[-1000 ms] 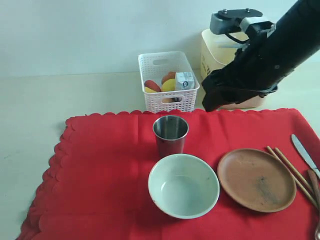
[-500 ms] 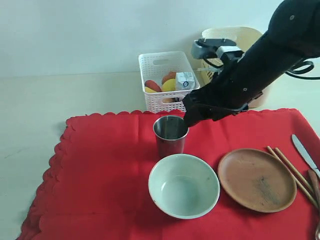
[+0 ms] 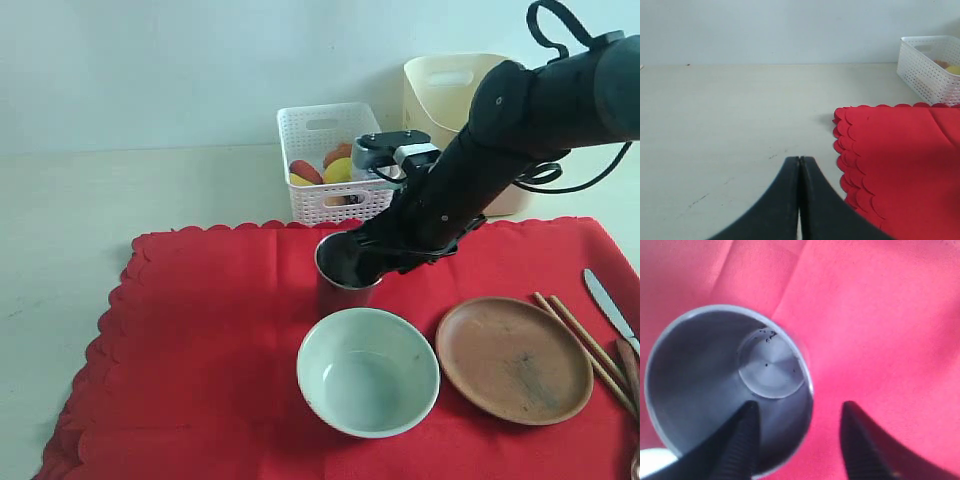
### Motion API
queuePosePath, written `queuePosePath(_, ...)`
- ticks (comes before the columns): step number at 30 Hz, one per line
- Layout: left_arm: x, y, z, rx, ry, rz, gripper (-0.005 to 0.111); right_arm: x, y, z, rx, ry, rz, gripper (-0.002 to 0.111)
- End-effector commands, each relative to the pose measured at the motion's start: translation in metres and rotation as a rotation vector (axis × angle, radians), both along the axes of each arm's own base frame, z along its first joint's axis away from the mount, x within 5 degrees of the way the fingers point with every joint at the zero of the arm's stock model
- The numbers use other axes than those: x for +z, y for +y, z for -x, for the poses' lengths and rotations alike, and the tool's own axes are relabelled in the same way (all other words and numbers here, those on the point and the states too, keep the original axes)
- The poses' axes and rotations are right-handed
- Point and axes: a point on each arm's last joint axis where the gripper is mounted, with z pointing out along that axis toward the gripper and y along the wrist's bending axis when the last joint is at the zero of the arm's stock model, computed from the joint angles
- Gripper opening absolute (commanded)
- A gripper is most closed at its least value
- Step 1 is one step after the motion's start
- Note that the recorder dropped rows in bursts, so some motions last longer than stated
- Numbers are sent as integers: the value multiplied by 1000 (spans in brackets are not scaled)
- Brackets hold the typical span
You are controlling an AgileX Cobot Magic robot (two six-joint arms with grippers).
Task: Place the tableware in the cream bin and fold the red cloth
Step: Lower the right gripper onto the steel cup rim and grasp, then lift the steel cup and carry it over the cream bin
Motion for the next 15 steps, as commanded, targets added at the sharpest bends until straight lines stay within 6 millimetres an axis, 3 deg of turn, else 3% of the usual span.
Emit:
queuePosePath(1, 0, 0, 0, 0, -14, 4, 0, 0, 1, -2, 10, -17, 4, 20)
queuePosePath(4, 0, 0, 0, 0, -14, 4, 0, 0, 1, -1, 19, -13, 6, 0)
queuePosePath(10, 0, 0, 0, 0, -14, 4, 0, 17, 0, 1, 19, -52, -10, 0)
queuePosePath(15, 0, 0, 0, 0, -14, 4, 0, 47, -2, 6, 20, -115, -42, 0)
